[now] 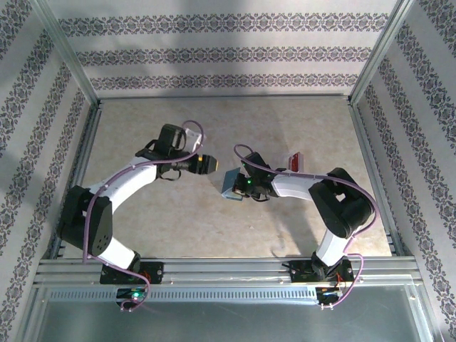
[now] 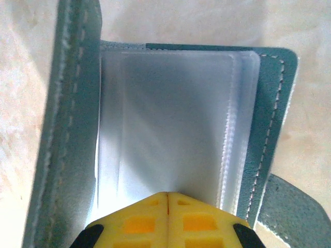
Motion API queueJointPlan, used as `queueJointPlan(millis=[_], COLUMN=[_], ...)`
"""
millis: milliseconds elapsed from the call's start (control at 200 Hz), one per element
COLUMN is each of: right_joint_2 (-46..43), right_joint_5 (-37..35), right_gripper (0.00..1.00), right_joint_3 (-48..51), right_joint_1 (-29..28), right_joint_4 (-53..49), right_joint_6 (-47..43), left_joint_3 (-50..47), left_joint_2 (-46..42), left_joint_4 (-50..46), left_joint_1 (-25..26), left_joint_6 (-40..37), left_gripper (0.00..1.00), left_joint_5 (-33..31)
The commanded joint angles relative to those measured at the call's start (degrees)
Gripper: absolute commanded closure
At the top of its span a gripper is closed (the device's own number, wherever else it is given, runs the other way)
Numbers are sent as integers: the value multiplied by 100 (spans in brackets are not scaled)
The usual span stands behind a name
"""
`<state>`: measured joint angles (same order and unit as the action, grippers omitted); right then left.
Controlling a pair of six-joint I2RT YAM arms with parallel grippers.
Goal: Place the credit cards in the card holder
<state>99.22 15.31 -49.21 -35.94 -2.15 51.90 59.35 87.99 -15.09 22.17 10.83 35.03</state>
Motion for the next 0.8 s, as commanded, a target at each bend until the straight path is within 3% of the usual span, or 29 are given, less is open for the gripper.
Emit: queueJointPlan(millis=[0, 125, 370, 660, 794], right_joint_2=[-126, -192, -52, -135, -165], right_joint_5=[6, 38, 84, 228, 293], right_gripper=[100, 100, 100, 100, 100], right_joint_3=[28, 90, 247, 227, -113], right_joint_1=[-66, -53, -39, -27, -26], right_joint_4=[-169, -34, 249, 356, 68], right_joint_6=[-131, -21, 148, 224, 115], left_joint_3=[-83, -28, 253, 326, 240], left_joint_2=[35, 208, 826, 1021, 681], left_joint_4=[-789, -743, -632, -464, -667], left_joint_1=[445, 753, 1179, 1315, 1287], left_joint_6=[-552, -552, -609, -1057, -1380], left_gripper=[25, 29, 50, 49, 38], left_joint_5=[-238, -299, -286, -703, -792])
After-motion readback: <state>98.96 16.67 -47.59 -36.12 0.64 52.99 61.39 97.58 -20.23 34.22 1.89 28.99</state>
